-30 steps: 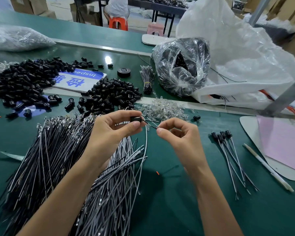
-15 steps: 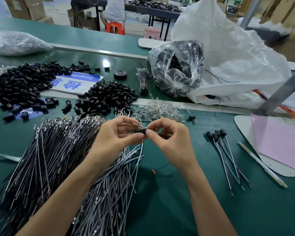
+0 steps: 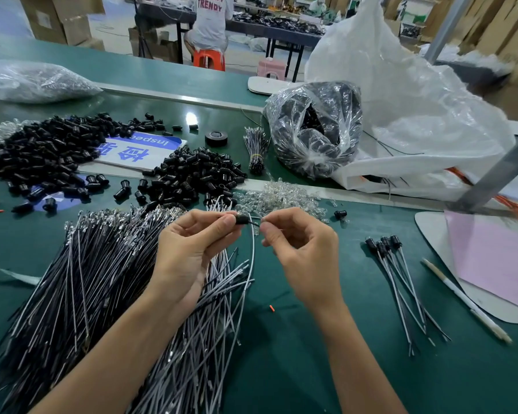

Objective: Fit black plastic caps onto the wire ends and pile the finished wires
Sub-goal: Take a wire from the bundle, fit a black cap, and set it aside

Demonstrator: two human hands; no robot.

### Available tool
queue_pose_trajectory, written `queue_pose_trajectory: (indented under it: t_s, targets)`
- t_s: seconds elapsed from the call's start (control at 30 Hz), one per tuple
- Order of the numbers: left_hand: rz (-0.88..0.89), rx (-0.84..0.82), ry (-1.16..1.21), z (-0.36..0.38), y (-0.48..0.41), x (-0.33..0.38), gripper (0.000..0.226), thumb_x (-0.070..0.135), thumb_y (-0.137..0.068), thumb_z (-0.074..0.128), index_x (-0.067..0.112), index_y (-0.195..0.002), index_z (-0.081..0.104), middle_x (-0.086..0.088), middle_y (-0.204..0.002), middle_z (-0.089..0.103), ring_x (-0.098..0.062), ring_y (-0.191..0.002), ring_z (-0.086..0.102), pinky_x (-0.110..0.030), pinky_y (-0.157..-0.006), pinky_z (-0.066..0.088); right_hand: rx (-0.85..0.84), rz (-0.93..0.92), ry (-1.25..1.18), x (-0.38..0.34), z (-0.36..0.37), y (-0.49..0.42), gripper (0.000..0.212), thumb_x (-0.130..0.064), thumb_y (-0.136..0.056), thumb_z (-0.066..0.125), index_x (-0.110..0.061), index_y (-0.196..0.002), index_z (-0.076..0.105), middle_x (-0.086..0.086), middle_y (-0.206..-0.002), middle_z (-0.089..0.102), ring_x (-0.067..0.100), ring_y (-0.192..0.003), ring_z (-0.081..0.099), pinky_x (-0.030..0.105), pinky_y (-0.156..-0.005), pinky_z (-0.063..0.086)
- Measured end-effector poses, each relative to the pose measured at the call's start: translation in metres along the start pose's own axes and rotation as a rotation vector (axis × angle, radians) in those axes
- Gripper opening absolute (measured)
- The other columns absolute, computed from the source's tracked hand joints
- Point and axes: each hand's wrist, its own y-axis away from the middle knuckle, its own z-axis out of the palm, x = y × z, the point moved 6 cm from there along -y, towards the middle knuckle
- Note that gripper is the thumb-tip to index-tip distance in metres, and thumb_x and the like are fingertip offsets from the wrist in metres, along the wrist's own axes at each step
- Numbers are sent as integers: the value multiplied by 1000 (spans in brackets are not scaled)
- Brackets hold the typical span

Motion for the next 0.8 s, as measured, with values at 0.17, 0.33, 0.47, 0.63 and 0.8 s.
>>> queue_pose_trajectory:
  t_s: [0.17,0.33,0.47,0.63,0.8]
  targets:
    - [13,-4,50,-2,-2,3,11,1,-66,68,11,-64,73,-10,-89,75,-19,-83,73,-24,-72,59,33,-45,174,1,-4,-1,11,-9,-86,72,-18,-80,72,-9,-66,67,12,-59,65,23,-58,51]
    - [24,2,67,-3,-4,3,11,-3,-67,65,4,-75,65,-13,-92,75,-20,-87,73,-24,-73,58,34,-165,323,-6,-3,2,8,-10,-81,73,-17,-77,75,-7,-70,69,8,-63,62,23,-61,50]
    - [25,-9,57,-4,-5,6,12,-4,-68,65,7,-74,65,-14,-94,75,-22,-89,73,-24,-74,58,-3,-191,349,-9,-1,2,9,-8,-80,72,-15,-76,75,-6,-71,69,9,-62,62,24,-60,50]
    - [35,-37,23,-2,-5,6,16,-4,-66,65,12,-66,69,-14,-93,75,-24,-86,73,-26,-76,59,-46,-179,377,-9,-2,1,9,-7,-81,73,-15,-77,76,-5,-71,68,9,-59,60,15,-59,47]
    - [56,-100,25,2,-4,4,14,-6,-68,64,7,-73,65,-16,-94,75,-25,-90,73,-26,-76,58,-55,-139,388,-6,-6,-4,11,-7,-78,74,-16,-74,77,-5,-68,69,11,-57,60,12,-59,43]
